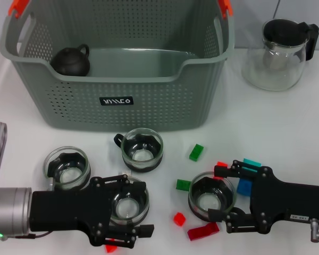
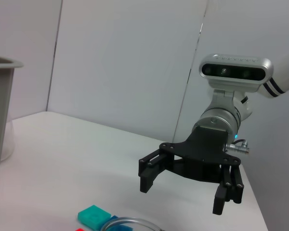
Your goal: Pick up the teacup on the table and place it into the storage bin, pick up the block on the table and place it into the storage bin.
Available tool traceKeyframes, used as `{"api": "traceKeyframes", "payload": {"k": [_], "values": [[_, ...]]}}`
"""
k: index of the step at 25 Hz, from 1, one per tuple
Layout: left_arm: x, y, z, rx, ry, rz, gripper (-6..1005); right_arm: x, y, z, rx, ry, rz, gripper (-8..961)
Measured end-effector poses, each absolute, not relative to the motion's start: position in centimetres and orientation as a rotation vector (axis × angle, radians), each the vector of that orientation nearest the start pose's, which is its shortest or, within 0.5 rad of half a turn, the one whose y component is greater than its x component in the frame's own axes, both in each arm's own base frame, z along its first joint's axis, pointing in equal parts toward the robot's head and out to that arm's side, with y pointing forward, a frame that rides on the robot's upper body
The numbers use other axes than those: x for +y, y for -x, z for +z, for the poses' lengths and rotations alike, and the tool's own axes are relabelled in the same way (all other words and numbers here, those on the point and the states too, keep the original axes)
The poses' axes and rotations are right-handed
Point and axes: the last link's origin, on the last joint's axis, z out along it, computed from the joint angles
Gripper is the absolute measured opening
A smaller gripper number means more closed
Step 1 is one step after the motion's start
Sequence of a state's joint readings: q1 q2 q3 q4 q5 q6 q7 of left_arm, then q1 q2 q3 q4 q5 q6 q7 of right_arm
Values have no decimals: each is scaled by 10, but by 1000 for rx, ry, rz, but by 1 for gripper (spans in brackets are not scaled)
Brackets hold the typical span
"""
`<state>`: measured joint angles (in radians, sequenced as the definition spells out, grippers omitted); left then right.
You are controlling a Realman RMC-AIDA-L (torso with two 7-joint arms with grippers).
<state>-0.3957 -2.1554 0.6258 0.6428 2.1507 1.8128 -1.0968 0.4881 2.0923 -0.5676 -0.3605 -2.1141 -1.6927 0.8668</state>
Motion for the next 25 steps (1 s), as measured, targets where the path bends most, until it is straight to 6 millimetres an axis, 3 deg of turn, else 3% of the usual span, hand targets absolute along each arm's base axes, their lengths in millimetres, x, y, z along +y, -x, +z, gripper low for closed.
{"api": "traceKeyframes", "payload": {"k": [25], "values": [[247, 277, -31, -428, 2926, -832, 873, 264, -278, -47, 302, 2836, 882, 930]]}}
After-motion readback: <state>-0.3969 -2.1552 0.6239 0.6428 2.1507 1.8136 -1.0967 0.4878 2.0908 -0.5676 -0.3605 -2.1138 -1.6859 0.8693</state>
